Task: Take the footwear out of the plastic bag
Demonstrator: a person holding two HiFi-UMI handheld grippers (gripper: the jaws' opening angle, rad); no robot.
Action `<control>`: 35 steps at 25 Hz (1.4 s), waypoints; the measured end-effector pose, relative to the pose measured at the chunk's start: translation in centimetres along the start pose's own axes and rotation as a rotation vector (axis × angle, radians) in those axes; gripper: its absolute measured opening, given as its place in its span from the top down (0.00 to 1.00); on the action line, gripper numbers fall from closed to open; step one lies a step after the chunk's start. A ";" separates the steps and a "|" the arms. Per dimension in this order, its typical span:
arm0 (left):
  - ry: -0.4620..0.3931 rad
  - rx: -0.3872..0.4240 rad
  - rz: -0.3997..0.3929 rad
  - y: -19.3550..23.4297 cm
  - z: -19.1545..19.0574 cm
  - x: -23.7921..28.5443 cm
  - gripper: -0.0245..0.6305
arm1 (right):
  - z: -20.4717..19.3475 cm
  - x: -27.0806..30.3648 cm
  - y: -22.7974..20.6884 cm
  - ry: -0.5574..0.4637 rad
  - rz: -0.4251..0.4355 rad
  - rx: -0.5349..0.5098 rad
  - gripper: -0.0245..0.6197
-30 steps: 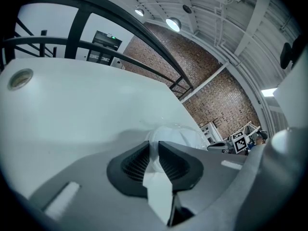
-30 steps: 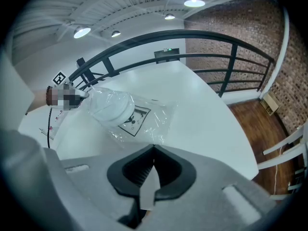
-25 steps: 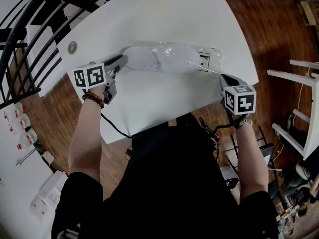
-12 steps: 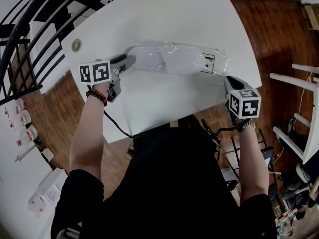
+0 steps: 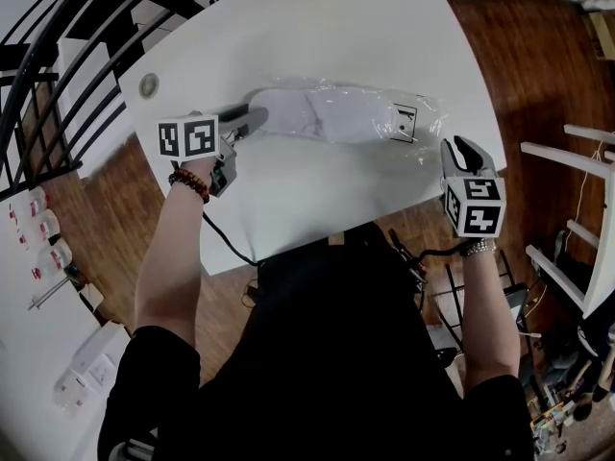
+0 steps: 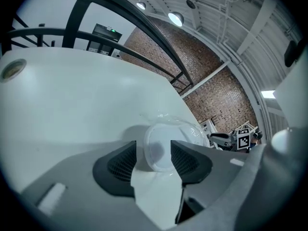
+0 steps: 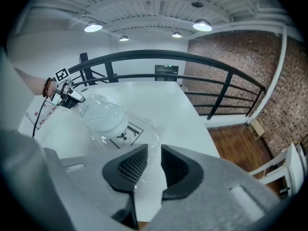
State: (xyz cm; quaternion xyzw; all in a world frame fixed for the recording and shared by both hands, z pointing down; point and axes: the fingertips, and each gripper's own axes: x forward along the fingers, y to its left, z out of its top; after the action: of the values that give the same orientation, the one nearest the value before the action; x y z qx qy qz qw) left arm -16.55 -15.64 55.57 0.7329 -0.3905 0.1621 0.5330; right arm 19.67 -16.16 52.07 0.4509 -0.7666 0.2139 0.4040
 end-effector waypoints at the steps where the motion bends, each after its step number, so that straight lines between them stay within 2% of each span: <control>1: 0.004 0.001 -0.004 -0.1 0.0 0.1 0.59 | 0.9 -0.2 0.1 -0.031 -0.004 -0.017 0.85; 3: 0.012 0.002 -0.010 -0.3 -0.1 0.2 0.63 | 2.5 -0.3 1.1 -0.082 0.029 -0.045 0.85; 6: 0.020 0.010 -0.011 -0.4 -0.1 0.2 0.68 | 4.0 0.3 3.9 -0.112 0.133 -0.092 0.85; 8: 0.017 0.007 -0.010 -0.3 -0.1 0.3 0.74 | 4.3 0.9 5.8 -0.104 0.200 -0.130 0.85; 12: -0.006 -0.025 -0.025 -0.4 0.3 0.0 0.79 | 3.7 2.5 8.1 -0.040 0.273 -0.186 0.85; 22: -0.096 -0.115 -0.039 0.0 0.6 -1.3 0.84 | 1.1 4.5 7.5 0.085 0.247 -0.194 0.85; 35: -0.167 -0.167 -0.006 1.2 0.3 -3.2 0.85 | -1.7 4.7 4.4 0.168 0.155 -0.163 0.86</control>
State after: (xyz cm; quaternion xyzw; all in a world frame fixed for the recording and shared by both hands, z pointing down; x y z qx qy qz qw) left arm -19.61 -14.78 54.15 0.6982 -0.4434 0.0658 0.5582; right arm 15.30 -15.21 57.01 0.3363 -0.7774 0.2186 0.4845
